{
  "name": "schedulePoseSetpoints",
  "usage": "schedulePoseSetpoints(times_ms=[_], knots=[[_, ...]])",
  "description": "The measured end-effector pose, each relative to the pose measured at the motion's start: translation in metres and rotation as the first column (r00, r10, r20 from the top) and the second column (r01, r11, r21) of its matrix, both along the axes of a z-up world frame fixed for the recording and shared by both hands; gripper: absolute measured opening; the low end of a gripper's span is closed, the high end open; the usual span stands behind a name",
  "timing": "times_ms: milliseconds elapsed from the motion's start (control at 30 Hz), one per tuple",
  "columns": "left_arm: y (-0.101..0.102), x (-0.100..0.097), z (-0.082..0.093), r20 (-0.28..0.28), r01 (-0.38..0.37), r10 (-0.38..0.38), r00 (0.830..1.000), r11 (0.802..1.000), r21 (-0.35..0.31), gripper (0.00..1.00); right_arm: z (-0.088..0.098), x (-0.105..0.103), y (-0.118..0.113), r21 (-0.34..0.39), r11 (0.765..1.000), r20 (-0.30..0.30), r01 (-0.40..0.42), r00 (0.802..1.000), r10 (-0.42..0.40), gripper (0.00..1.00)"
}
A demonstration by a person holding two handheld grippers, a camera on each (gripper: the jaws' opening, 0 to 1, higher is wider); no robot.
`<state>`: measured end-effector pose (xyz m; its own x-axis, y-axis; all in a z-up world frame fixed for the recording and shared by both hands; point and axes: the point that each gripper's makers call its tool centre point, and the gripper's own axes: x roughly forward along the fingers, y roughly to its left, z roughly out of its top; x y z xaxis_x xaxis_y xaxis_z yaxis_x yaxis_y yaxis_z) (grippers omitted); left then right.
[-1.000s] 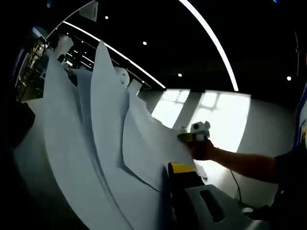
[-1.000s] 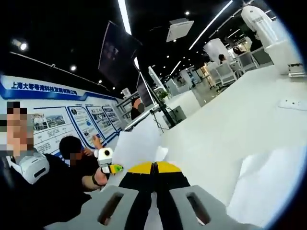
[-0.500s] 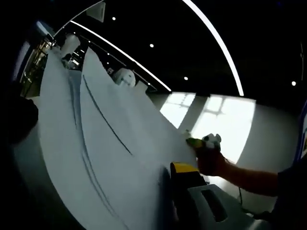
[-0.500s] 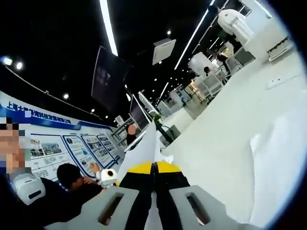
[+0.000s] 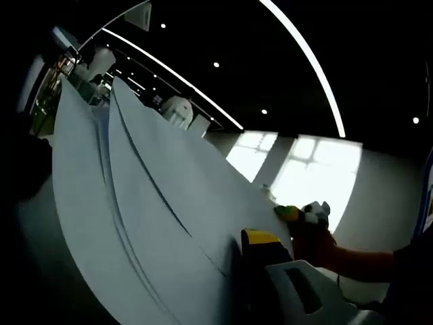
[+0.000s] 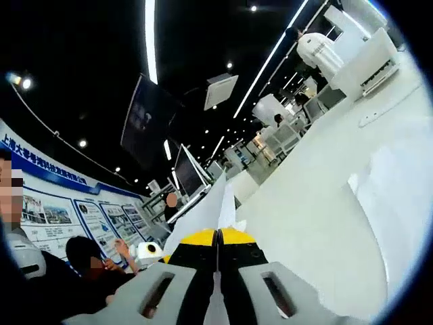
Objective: Organize the stack of printing papers by aligning and flattening the scattered papers on the table
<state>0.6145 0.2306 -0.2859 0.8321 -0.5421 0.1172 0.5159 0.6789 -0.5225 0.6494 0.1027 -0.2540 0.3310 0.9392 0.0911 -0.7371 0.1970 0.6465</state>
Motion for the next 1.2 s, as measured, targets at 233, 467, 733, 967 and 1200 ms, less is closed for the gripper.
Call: schedulePoseSetpoints(times_ms=[233,467,733,967,1200], knots=[[0.001,0.000,0.001,0.001,-0.003,0.003,1.000,1.000,-0.005,0.16,0.004,-0.024,0.013,0.044,0.996,-0.033,0.078,0.997,-0.076,0.00],[0.001,0.001,0.001,-0.002,-0.005,0.005,1.000,1.000,-0.012,0.16,0.001,-0.038,0.020,0.021,0.993,-0.029,0.114,0.993,-0.113,0.00],[0.008,0.003,0.003,-0.007,-0.010,0.009,1.000,0.999,-0.053,0.17,-0.006,-0.031,0.013,0.055,0.977,-0.081,0.207,0.976,-0.202,0.00],[0.005,0.002,0.003,-0.006,-0.008,0.007,1.000,0.999,-0.048,0.17,-0.009,-0.042,0.017,0.031,0.979,-0.070,0.202,0.977,-0.200,0.00],[0.003,0.000,0.004,-0.005,-0.010,0.010,1.000,0.999,-0.045,0.17,-0.007,-0.050,0.020,0.031,0.974,-0.018,0.225,0.974,-0.225,0.00]])
